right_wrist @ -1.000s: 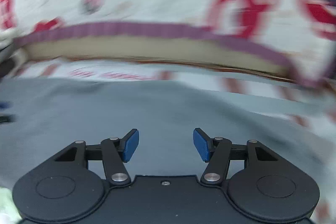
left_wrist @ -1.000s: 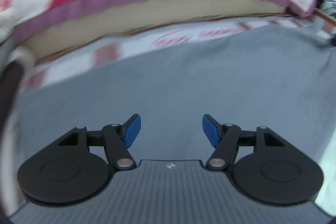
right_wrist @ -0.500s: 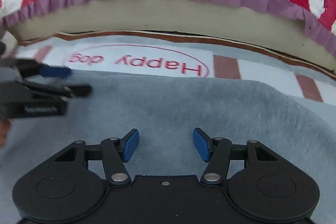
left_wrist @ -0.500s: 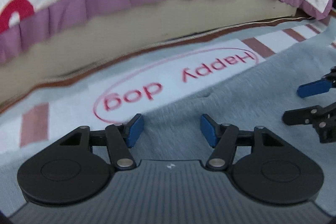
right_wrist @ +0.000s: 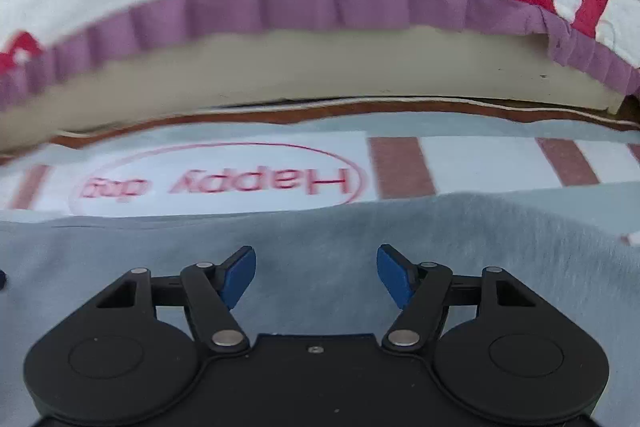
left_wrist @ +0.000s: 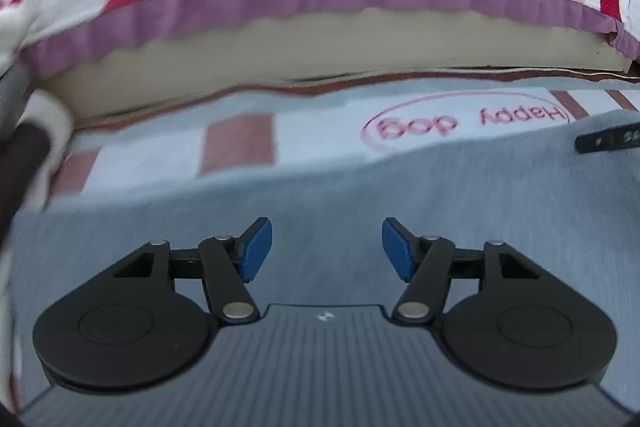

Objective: Fold clothes

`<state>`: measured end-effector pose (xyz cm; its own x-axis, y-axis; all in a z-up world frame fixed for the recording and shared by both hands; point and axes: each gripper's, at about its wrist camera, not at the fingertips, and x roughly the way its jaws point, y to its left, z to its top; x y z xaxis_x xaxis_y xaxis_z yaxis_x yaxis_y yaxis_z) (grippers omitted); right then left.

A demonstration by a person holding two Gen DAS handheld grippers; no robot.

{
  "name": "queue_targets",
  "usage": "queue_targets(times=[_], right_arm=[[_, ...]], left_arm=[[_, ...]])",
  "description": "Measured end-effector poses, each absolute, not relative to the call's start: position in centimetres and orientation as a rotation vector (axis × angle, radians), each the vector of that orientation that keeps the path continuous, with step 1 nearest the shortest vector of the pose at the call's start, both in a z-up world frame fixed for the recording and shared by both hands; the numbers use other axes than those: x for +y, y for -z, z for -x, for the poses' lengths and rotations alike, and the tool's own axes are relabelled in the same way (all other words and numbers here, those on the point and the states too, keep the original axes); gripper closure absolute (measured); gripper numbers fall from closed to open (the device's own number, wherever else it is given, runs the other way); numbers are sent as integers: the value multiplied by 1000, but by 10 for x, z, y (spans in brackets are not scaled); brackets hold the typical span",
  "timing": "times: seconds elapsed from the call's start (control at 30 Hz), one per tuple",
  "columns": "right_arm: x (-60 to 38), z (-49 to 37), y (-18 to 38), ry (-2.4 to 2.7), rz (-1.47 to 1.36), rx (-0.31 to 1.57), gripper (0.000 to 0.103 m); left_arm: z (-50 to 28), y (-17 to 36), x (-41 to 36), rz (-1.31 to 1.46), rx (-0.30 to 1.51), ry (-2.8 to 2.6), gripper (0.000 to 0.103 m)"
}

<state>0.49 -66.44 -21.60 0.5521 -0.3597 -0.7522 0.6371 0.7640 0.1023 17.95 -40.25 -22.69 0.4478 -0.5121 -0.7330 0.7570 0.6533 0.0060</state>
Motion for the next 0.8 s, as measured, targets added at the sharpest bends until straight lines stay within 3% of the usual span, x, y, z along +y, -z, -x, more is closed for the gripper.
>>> queue_targets(times=[0.2,0.4,0.47,0.67,0.8], right_arm=[[-576,17,190,268,-385,730,31],[-458,46,166,-17,-177,769,31],[-423,53,165,-117,-83,797,49],[-348,44,194,-285,95,926,64],[-338,32,204,-249,143,1019,64]], left_arm=[[-165,220,-345,-380,806,826,42],[-144,207,-270,-517,835,837,40],[-140,207,-244,-530,861,807,40],[-124,205,-192,-487,914,785,40],[-115,214,-198,-569,847,835,40]])
